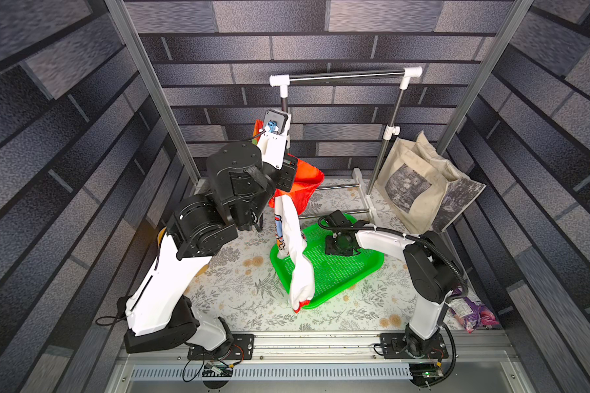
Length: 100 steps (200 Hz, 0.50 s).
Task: Remove the clothespins securing jackets to the hanger
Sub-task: Pick up the clothespin from the basket.
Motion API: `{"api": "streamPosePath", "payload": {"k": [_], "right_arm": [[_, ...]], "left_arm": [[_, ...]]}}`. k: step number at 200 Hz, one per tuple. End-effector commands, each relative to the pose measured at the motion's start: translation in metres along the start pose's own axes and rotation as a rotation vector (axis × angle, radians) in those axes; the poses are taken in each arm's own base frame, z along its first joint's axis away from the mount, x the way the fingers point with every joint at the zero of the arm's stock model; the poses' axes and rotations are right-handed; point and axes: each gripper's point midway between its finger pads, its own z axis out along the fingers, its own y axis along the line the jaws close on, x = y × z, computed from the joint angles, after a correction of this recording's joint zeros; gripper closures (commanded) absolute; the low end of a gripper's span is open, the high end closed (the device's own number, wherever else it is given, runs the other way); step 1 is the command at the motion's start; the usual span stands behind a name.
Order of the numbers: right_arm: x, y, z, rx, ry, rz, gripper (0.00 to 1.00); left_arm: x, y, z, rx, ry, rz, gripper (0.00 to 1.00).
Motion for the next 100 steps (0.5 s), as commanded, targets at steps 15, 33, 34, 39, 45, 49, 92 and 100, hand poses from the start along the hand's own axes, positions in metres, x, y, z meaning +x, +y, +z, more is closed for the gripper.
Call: {"api": "streamPosePath", "payload": {"k": [15, 33, 34, 39, 45, 49, 92, 100], "right_arm": [[0.007, -0.012, 0.008, 0.092, 0.029, -0.017, 0.58], [0.012, -0.016, 0.01, 0.104, 0.045, -0.007, 0.62], [0.012, -0.016, 0.01, 0.104, 0.046, -0.007, 0.62], [0.013, -0.017, 0.01, 0.107, 0.051, -0.007, 0.63], [0.015, -0.017, 0.01, 0.113, 0.054, -0.009, 0.64], [0.016, -0.018, 0.011, 0.12, 0.056, -0.012, 0.64], [0.025, -0.022, 0.015, 0.162, 0.082, -0.049, 0.74], [0.026, -0.022, 0.016, 0.165, 0.087, -0.053, 0.76]], "left_arm": [[-0.025, 0.027, -0.022, -0.051, -0.102, -0.082, 0.99], [-0.024, 0.029, -0.024, -0.055, -0.106, -0.087, 0.99], [-0.024, 0.029, -0.024, -0.056, -0.107, -0.088, 0.99], [-0.024, 0.03, -0.024, -0.058, -0.106, -0.089, 0.99], [-0.024, 0.03, -0.024, -0.058, -0.106, -0.09, 0.99], [-0.023, 0.03, -0.024, -0.059, -0.105, -0.089, 0.99], [-0.021, 0.028, -0.022, -0.059, -0.099, -0.087, 0.98], [-0.02, 0.028, -0.022, -0.059, -0.097, -0.087, 0.98]]}}
